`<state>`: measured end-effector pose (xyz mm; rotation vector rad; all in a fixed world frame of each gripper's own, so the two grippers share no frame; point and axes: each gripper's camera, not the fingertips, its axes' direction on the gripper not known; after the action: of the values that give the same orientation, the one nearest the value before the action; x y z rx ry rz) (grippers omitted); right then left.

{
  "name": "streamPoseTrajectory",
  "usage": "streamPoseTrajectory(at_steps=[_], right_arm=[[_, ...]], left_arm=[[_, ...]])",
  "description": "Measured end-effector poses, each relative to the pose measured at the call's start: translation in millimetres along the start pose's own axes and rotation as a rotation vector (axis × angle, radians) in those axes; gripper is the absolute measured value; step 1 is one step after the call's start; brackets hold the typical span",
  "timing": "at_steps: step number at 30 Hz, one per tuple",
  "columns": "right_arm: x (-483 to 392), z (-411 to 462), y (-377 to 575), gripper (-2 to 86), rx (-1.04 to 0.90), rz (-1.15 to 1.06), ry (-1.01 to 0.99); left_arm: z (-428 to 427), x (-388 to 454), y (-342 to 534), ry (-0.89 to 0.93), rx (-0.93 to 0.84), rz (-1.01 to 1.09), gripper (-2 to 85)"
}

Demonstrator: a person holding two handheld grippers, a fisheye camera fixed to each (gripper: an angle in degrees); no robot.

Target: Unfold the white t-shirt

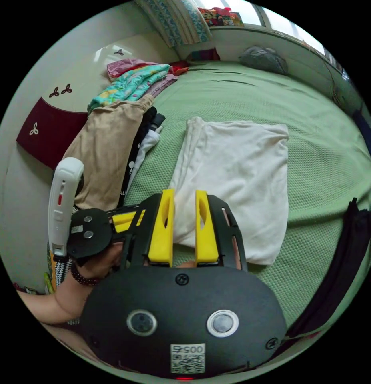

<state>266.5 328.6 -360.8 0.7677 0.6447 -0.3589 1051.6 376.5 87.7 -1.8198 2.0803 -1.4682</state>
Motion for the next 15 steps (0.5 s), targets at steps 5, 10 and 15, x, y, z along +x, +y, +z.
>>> streamPoseTrajectory(at_steps=[5,10,15], right_arm=[[-13,3,0,10.2,-0.015,-0.071,0.06],[-22,5,2,11.0,-0.046,-0.123,0.115],[-23,4,3,11.0,-0.071,-0.136,0.165]], left_arm=[[1,-1,-5,0.007,0.003,0.031,-0.6],[0,0,-10,0.026,0.009,0.034,-0.6],[1,1,-16,0.063,0.007,0.026,-0.6]])
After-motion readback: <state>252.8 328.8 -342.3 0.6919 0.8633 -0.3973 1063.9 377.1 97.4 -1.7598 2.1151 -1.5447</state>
